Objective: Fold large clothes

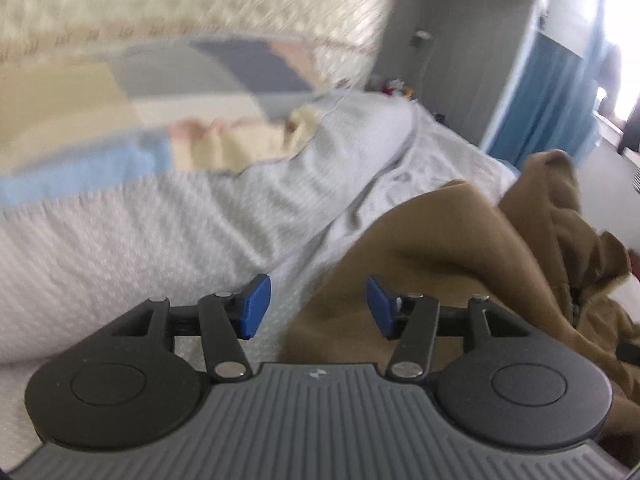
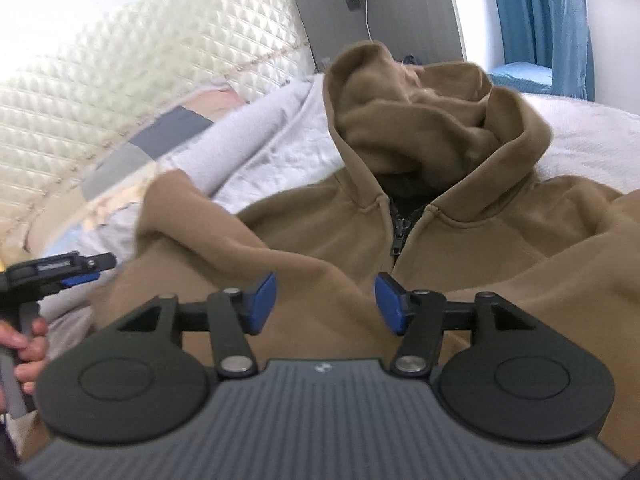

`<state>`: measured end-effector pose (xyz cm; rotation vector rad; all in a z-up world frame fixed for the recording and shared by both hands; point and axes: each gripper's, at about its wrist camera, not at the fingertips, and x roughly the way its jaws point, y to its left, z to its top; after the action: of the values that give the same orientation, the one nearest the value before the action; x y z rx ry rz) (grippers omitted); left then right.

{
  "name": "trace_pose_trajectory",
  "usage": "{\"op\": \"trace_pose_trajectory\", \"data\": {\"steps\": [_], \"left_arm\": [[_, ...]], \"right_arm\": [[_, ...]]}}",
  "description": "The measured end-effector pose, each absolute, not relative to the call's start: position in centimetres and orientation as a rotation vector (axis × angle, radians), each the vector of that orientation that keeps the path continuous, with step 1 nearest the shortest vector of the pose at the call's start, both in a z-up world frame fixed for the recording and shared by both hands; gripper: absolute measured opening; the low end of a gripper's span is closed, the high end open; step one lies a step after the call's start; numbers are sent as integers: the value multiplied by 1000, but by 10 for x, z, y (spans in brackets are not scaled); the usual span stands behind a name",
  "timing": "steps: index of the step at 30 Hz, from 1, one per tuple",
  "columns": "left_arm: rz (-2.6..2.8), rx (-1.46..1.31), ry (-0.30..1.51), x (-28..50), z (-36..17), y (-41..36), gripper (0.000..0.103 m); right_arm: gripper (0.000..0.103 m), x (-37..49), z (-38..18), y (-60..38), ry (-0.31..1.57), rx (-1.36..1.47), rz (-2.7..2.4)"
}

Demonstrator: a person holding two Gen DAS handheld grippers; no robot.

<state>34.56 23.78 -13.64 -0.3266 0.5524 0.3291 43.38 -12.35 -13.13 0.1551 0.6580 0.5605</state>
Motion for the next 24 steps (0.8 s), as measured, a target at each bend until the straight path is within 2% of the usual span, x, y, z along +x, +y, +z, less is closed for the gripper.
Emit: {"op": "trace_pose_trajectory", "data": {"steps": [7,10,11,15,18,24], "left_arm": [[94,-254,520,331,-113,174,60],[16,-225,530,331,-117,146,59],[-11,-215,532,331,-119,139,58],[-47,-144,571,338,-134,115,46],[-34,-131,631,349,-156,110,42],[12,-69,665,362,-181,98,42]], "right_arm": [[57,378,-110,-137,667,113,579],[42,359,-109,-139,686,78,550],[39,353,-112,-141,697,78,539],[36,352,-134,-140,770,32,508],[33,369,-165,-141,843,46,462],[32,386,-178,-142,834,79,432]]}}
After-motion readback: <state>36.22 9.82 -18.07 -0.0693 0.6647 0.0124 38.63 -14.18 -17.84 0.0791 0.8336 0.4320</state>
